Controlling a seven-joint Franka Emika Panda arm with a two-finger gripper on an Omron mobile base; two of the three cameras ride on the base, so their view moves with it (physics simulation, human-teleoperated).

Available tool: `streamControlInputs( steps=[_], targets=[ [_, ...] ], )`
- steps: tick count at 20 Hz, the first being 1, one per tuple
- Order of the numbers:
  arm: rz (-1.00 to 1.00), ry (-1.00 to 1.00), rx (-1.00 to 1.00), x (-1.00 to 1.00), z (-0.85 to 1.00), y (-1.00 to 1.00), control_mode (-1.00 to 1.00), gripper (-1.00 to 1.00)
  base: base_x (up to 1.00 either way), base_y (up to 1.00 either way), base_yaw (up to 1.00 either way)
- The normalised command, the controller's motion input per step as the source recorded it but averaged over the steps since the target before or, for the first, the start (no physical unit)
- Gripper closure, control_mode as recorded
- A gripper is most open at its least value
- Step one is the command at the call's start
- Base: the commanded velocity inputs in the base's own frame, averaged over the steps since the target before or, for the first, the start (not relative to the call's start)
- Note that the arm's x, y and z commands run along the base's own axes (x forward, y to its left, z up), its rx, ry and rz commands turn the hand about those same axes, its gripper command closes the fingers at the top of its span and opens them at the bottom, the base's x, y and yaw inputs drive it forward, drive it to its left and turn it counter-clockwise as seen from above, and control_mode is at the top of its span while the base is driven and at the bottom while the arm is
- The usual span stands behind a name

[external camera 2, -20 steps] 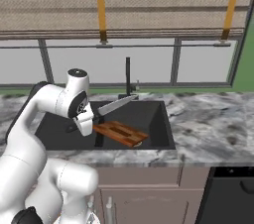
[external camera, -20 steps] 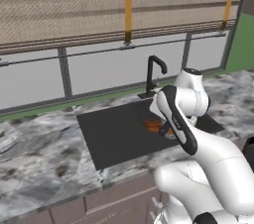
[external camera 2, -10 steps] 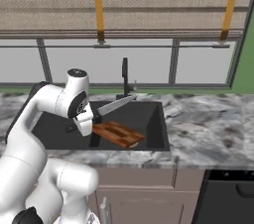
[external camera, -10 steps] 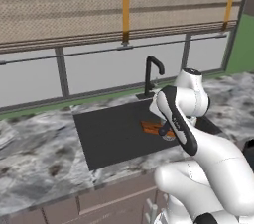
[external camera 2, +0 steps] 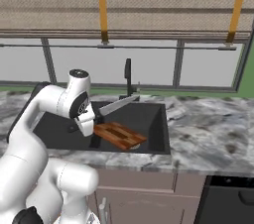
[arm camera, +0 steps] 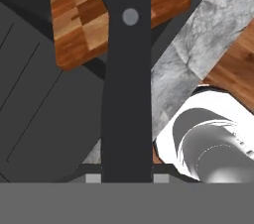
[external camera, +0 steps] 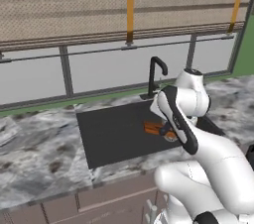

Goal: Move the cutting board and knife to the sink. Then move spray from the cabinet to the counter.

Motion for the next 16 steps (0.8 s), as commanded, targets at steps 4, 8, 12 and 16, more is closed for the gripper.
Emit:
streamControlInputs(
  steps=[4, 8, 12, 16],
  targets=[
    [0.02, 0.09, 0.13, 0.66, -0.26, -0.83, -1.0, 1.0, 0.0, 0.0, 0.0],
    [0.0, 0.13, 0.12, 0.65, -0.41, -0.67, -1.0, 1.0, 0.0, 0.0, 0.0],
    [0.0, 0.12, 0.08, 0.69, -0.43, -0.18, -1.0, 1.0, 0.0, 0.0, 0.0],
    [0.0, 0.09, 0.04, 0.67, -0.35, -0.03, -1.0, 1.0, 0.0, 0.0, 0.0]
  ],
)
